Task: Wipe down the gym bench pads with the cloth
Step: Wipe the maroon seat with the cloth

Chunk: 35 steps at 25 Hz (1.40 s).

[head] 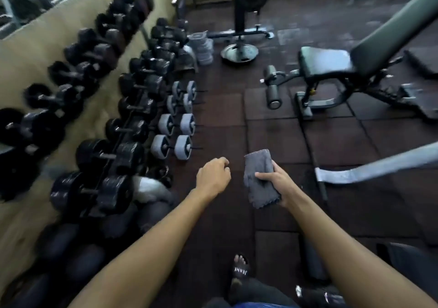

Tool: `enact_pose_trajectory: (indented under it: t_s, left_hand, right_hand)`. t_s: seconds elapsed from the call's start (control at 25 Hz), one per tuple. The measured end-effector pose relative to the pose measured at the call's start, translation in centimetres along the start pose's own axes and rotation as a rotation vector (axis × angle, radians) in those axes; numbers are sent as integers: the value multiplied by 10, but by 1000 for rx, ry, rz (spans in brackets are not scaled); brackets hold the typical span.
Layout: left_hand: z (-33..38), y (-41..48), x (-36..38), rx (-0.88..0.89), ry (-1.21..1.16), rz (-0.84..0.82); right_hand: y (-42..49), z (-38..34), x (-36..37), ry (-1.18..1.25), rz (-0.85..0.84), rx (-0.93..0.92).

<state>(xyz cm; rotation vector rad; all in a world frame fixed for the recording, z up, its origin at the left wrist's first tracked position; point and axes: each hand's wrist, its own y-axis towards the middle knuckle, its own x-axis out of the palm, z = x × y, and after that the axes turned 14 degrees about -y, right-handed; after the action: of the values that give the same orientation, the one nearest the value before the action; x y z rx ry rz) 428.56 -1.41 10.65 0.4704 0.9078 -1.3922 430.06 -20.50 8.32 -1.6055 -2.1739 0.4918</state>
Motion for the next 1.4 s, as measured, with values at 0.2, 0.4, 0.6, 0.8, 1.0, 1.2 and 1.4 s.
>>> enact_pose_trajectory:
  t_s: [0.2, 0.4, 0.6, 0.8, 1.0, 1.2, 1.4]
  left_hand:
    - [82, 132, 18, 176, 32, -152]
    - [177, 244, 67, 419, 100, -328]
    - [287, 342, 126, 672, 157, -523]
    - [394, 382, 183, 896, 212, -710]
    - [486, 389, 258, 1051, 250, -864]
    - [590, 390, 365, 1115, 257, -911]
    - [734, 385, 494, 1080, 298, -891]
  right_hand:
    - [64, -54, -76, 134, 255, -19]
    - [115, -85, -156, 288, 515, -39]
    - [154, -119, -244, 464, 834, -51]
    - [153, -143, -310, 661, 1058, -41]
    - [147, -133, -389, 732, 1228, 23]
    - [133, -116, -524, 783, 1279, 13]
    - [88, -120, -730, 761, 1263, 6]
